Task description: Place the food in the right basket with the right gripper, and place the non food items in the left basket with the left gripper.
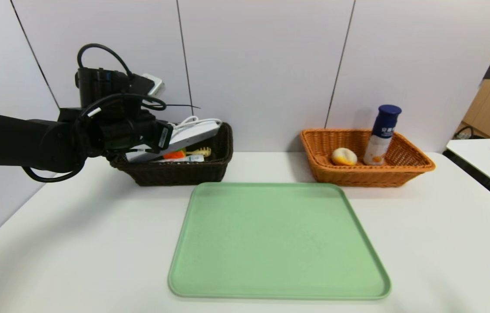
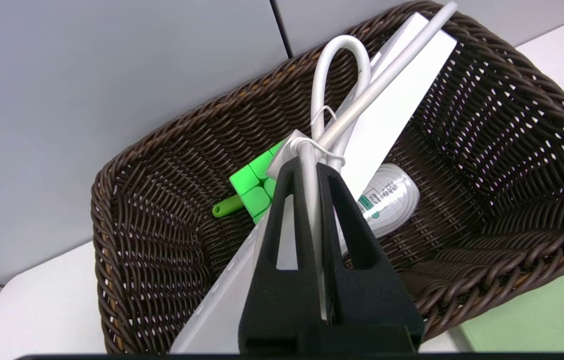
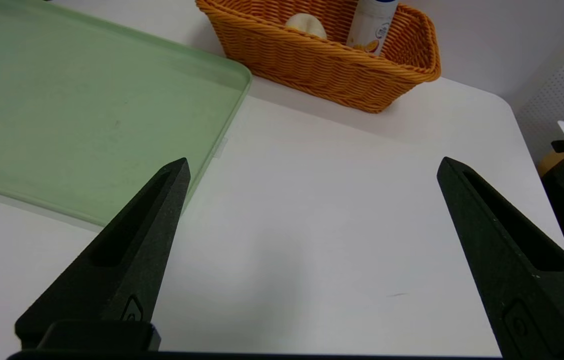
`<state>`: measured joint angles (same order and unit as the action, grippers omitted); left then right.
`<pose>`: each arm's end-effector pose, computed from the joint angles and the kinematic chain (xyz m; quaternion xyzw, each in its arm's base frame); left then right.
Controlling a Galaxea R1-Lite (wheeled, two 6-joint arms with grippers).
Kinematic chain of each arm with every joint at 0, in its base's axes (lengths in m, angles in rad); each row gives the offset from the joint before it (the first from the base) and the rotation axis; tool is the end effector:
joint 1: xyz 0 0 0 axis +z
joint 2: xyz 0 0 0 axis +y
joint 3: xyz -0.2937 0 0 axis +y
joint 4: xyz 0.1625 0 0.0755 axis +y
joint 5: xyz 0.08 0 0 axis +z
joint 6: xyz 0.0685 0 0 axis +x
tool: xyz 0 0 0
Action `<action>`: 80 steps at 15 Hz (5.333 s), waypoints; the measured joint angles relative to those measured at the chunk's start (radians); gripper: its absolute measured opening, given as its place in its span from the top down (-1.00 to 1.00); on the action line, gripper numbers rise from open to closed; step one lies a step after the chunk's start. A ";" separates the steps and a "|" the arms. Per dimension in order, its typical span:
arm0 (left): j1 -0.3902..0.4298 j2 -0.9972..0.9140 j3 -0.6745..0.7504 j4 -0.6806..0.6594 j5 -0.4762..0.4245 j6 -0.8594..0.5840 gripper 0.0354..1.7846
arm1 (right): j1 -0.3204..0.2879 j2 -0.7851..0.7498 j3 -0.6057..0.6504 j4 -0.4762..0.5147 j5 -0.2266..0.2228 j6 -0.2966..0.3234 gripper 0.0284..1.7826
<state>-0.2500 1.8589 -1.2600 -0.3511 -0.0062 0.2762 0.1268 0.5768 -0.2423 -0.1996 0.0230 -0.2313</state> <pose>0.3915 -0.1004 0.2159 0.1504 0.1040 -0.1425 0.9728 0.0784 0.0116 0.1582 -0.1183 0.0582 0.0819 0.9879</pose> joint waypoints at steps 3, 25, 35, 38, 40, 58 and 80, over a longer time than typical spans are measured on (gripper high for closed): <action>0.000 0.004 0.024 -0.070 0.000 0.004 0.92 | 0.000 -0.001 -0.002 0.000 -0.002 0.000 -0.92; 0.000 -0.044 0.034 -0.188 -0.007 -0.017 -0.60 | -0.007 0.151 -0.167 -0.024 0.000 0.027 -0.92; 0.065 -0.410 0.315 -0.183 0.207 -0.022 -0.82 | -0.064 0.400 -0.301 -0.232 -0.026 0.068 -0.92; 0.140 -0.564 0.429 -0.183 0.223 0.025 -0.85 | -0.082 0.383 -0.308 -0.230 -0.032 0.065 -0.92; 0.165 -0.666 0.516 -0.181 0.223 0.028 -0.86 | -0.087 0.341 -0.301 -0.202 -0.031 0.065 -0.92; 0.255 -1.488 0.991 0.181 0.079 -0.064 -0.89 | -0.118 -0.426 -0.095 0.380 0.011 0.113 -0.92; 0.253 -1.861 1.217 0.334 -0.039 -0.120 -0.89 | -0.126 -0.578 0.241 0.172 0.017 0.106 -0.92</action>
<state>0.0028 -0.0017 -0.0432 -0.0172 -0.0447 0.1562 0.0013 -0.0013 -0.0013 -0.0272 0.0402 -0.1255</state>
